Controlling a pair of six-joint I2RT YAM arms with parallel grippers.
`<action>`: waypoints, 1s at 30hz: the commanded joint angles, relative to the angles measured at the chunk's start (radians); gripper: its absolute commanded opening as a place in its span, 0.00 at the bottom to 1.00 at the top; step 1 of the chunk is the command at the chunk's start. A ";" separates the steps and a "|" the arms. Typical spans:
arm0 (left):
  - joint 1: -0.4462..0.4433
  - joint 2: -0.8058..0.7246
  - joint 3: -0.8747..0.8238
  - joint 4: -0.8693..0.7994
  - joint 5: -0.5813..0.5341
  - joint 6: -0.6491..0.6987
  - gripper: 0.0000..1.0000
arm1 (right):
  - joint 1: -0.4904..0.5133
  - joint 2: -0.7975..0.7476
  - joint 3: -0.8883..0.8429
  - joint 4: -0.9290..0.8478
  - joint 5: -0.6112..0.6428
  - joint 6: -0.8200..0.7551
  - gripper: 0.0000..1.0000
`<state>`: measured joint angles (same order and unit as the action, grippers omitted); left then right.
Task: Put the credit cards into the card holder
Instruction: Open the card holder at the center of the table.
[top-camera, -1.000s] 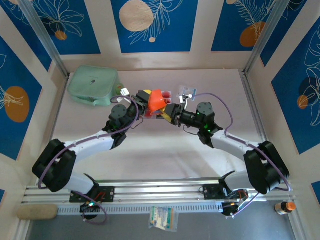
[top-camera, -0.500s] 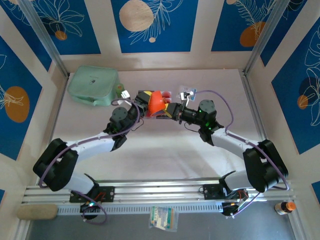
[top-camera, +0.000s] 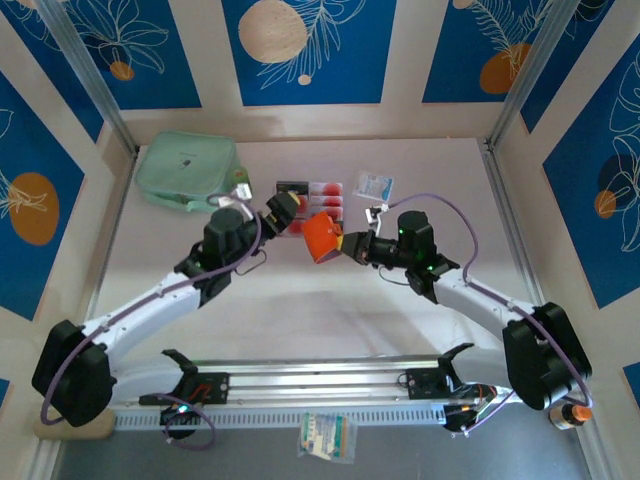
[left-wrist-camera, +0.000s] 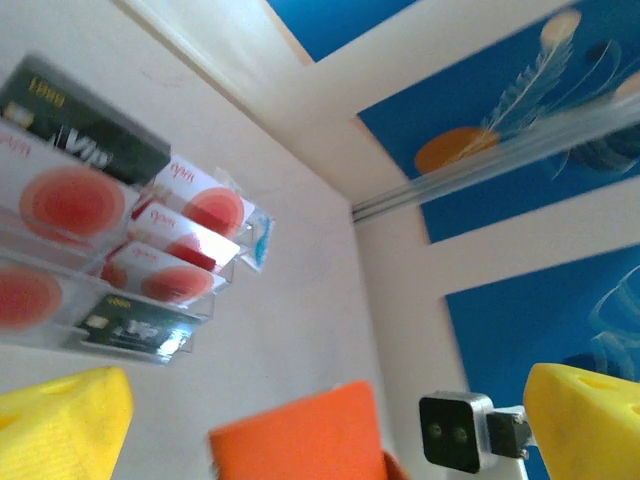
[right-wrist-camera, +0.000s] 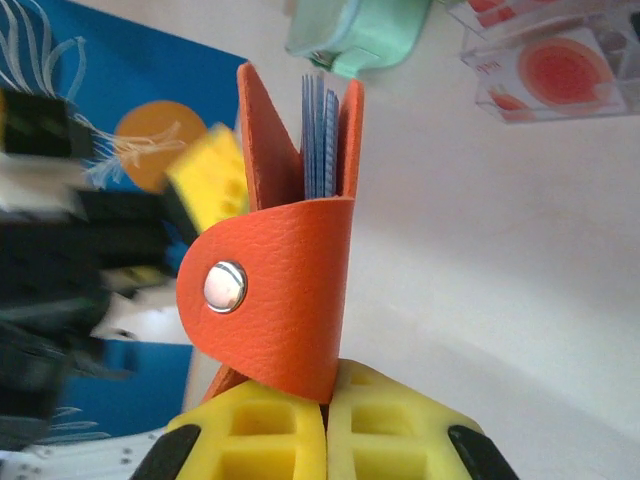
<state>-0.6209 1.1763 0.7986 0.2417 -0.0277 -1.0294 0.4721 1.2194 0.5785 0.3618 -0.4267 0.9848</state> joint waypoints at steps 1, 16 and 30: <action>0.006 0.057 0.203 -0.443 0.032 0.285 1.00 | 0.025 -0.031 0.000 -0.181 0.072 -0.170 0.00; -0.097 0.449 0.602 -0.882 -0.060 0.420 1.00 | 0.161 0.011 0.082 -0.305 0.268 -0.239 0.00; -0.131 0.450 0.522 -0.910 -0.098 0.429 1.00 | 0.147 0.006 0.074 -0.335 0.315 -0.220 0.00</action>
<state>-0.7429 1.6394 1.3472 -0.6373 -0.1024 -0.6186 0.6262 1.2297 0.6376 0.0399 -0.1307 0.7662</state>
